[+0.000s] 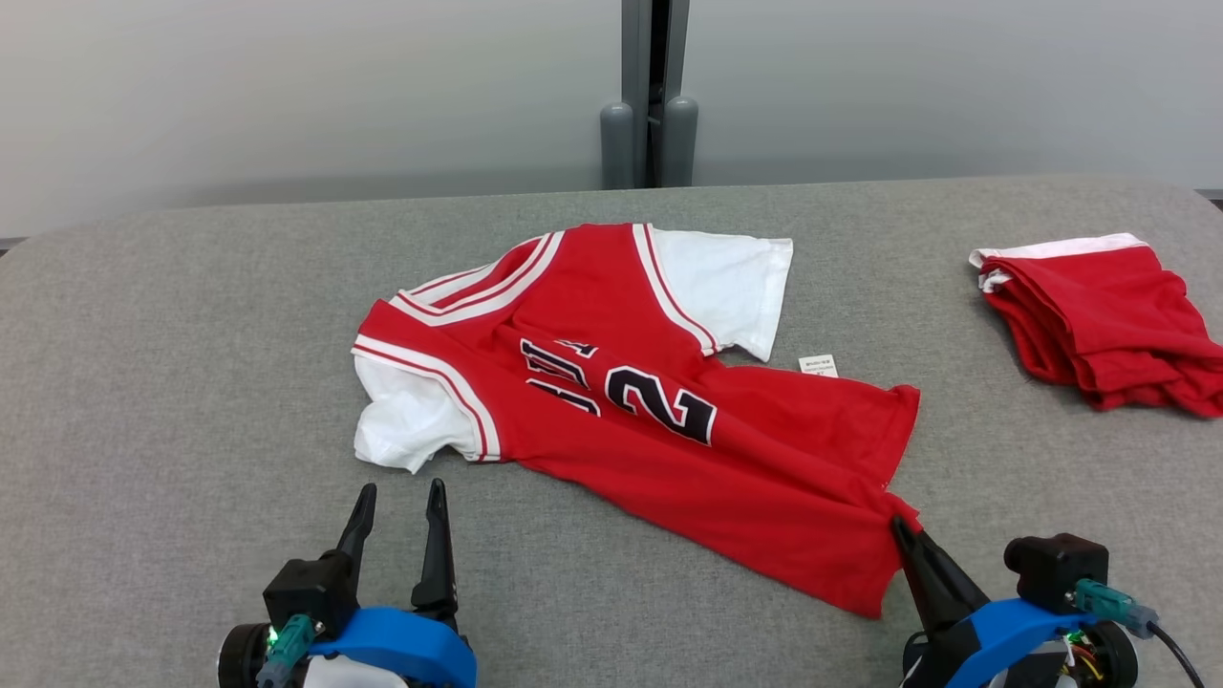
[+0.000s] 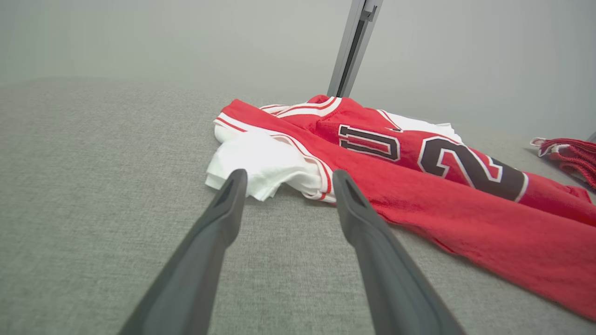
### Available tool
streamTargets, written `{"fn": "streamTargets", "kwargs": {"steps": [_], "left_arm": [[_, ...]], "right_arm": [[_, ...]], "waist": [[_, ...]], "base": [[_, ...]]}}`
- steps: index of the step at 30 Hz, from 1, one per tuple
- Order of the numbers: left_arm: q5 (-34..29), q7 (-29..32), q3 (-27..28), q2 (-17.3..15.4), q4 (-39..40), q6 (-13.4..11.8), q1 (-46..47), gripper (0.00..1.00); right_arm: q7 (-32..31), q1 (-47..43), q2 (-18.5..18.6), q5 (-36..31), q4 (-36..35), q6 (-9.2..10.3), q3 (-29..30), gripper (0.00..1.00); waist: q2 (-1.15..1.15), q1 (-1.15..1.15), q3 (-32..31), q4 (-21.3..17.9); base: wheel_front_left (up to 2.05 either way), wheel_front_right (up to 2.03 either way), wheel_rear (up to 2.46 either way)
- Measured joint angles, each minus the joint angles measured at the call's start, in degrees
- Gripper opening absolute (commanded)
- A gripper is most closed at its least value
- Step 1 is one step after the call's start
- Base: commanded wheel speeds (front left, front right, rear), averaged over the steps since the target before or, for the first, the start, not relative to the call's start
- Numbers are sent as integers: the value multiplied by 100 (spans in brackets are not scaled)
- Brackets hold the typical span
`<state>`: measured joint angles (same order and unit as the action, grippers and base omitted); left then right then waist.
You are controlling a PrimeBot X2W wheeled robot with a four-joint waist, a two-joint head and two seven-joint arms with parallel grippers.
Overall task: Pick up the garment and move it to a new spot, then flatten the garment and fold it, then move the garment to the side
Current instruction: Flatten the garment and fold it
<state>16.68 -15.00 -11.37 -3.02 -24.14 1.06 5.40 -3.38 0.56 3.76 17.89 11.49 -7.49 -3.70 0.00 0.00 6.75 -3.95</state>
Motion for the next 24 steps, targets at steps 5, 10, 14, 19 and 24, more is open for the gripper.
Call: {"fn": "streamTargets", "kwargs": {"steps": [5,10,14,19,24], "left_arm": [[-7,0,46,0,2,-1,39,100],[-13,0,82,1,8,0,36,100],[-19,0,75,1,49,1,90,100],[-49,0,14,7,111,30,265,100],[-57,0,5,7,130,33,377,100]], "right_arm": [[101,63,-4,-35,71,0,205,100],[-20,202,214,-71,-425,0,552,100],[-322,592,431,-209,-427,0,693,100],[-673,1356,706,-350,445,0,628,100],[-816,2006,858,-405,1446,0,470,100]], "waist": [[0,0,39,38],[0,0,56,61],[0,0,161,81],[0,1,374,197],[0,1,617,407]], "base": [[0,0,0],[0,0,0],[0,0,0],[0,0,0],[0,0,0]]}}
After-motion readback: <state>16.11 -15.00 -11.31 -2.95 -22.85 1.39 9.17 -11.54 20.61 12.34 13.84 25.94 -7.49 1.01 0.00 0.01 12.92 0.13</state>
